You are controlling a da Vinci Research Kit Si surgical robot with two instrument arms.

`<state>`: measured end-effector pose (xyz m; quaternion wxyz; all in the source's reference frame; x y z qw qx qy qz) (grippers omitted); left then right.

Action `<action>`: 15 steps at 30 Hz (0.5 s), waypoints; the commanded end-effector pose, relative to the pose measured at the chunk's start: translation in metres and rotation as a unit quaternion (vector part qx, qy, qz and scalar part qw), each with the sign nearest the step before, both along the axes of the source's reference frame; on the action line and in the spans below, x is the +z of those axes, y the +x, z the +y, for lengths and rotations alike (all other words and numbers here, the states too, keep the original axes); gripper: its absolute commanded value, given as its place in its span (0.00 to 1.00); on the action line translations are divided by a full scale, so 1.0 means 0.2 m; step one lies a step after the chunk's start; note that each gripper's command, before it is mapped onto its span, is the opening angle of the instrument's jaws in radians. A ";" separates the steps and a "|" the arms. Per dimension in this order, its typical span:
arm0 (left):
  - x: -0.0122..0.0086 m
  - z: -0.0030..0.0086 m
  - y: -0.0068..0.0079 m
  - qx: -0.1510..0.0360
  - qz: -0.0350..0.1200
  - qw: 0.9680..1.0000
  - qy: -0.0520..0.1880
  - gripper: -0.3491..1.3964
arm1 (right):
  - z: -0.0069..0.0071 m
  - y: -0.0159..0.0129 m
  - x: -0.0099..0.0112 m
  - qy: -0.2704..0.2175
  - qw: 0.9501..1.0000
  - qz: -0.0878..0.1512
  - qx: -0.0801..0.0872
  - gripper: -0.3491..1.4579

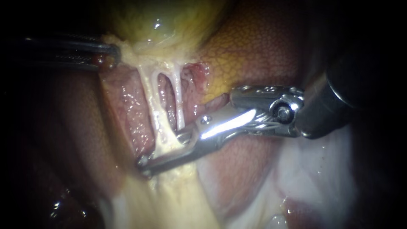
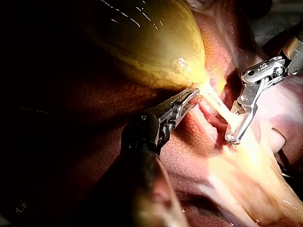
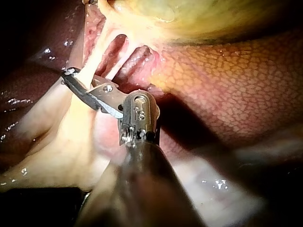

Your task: Going back first clip left tube

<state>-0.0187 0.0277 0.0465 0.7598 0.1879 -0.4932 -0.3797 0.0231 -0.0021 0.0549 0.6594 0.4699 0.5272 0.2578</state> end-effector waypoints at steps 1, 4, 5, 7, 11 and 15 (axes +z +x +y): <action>0.000 0.000 0.000 0.000 0.000 1.000 0.000 0.00 | 0.000 0.000 0.000 -0.003 1.000 0.001 0.000 0.00; 0.000 0.000 0.000 0.000 0.000 1.000 0.000 0.00 | -0.001 0.000 0.000 -0.014 1.000 0.006 -0.001 0.05; 0.000 0.000 0.000 0.000 0.000 1.000 0.000 0.00 | -0.001 0.000 0.000 -0.028 1.000 0.011 -0.002 0.12; 0.000 0.000 0.000 0.000 0.000 1.000 0.000 0.00 | -0.002 0.000 0.000 -0.064 0.998 0.018 0.004 0.27; 0.000 0.000 0.001 0.000 0.000 1.000 0.000 0.00 | -0.003 -0.002 -0.001 -0.122 0.992 0.013 0.028 0.40; 0.000 0.000 0.001 0.000 0.000 1.000 0.000 0.00 | -0.006 -0.006 -0.001 -0.203 0.978 0.006 0.054 0.44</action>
